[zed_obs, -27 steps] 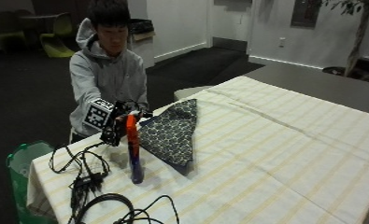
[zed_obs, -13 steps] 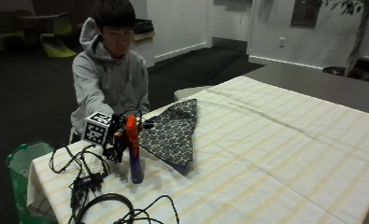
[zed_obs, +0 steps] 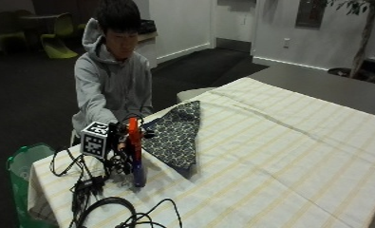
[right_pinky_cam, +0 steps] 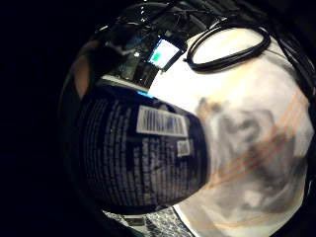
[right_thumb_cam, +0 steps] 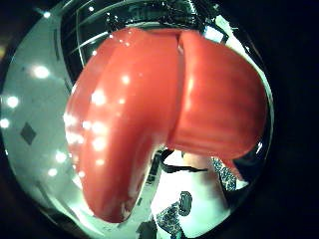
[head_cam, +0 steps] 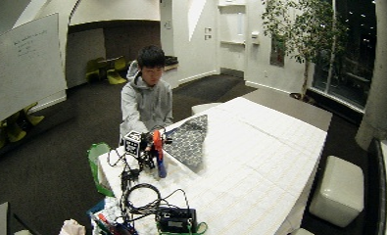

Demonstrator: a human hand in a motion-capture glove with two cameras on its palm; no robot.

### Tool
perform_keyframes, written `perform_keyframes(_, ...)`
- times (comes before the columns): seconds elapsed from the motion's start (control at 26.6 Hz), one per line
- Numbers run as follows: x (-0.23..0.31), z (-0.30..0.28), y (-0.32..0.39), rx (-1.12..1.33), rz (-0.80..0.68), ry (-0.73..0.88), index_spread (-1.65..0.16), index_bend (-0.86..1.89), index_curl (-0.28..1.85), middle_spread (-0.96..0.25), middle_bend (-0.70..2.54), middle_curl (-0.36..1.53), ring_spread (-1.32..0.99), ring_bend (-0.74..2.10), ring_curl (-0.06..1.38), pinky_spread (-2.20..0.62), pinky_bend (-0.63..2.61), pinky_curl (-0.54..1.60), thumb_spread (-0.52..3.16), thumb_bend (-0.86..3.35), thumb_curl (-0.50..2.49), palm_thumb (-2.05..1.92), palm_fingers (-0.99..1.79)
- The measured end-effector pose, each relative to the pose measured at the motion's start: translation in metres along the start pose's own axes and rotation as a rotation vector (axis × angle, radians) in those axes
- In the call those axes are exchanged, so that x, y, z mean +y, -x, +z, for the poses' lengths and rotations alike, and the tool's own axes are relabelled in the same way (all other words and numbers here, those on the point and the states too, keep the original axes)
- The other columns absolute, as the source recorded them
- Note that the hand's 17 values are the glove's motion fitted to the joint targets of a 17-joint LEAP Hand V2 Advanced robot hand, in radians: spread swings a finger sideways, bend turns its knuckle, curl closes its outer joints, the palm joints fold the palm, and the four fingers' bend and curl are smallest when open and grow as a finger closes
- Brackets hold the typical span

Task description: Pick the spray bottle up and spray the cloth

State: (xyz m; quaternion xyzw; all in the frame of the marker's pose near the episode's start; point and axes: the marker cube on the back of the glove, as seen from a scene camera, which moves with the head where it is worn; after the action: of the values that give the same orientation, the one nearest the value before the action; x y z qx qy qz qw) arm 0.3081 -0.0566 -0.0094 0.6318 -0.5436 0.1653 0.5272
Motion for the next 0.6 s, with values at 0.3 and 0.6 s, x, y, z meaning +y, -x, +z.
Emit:
perform_keyframes(0.3, -0.017, 0.005, 0.006, -0.039, 0.133, -0.036, -0.22, 0.39, 0.31, -0.03, 0.49, 0.39, -0.02, 0.46, 0.29, 0.16, 0.27, 0.27, 0.85, 0.05, 0.43, 0.96, 0.98)
perform_keyframes(0.6, -0.030, 0.011, 0.019, 0.110, -0.002, 0.247, -0.20, 0.45, 0.41, -0.06, 0.59, 0.46, -0.09, 0.48, 0.35, 0.06, 0.14, 0.25, 0.52, 0.05, 0.53, 1.08, 1.18)
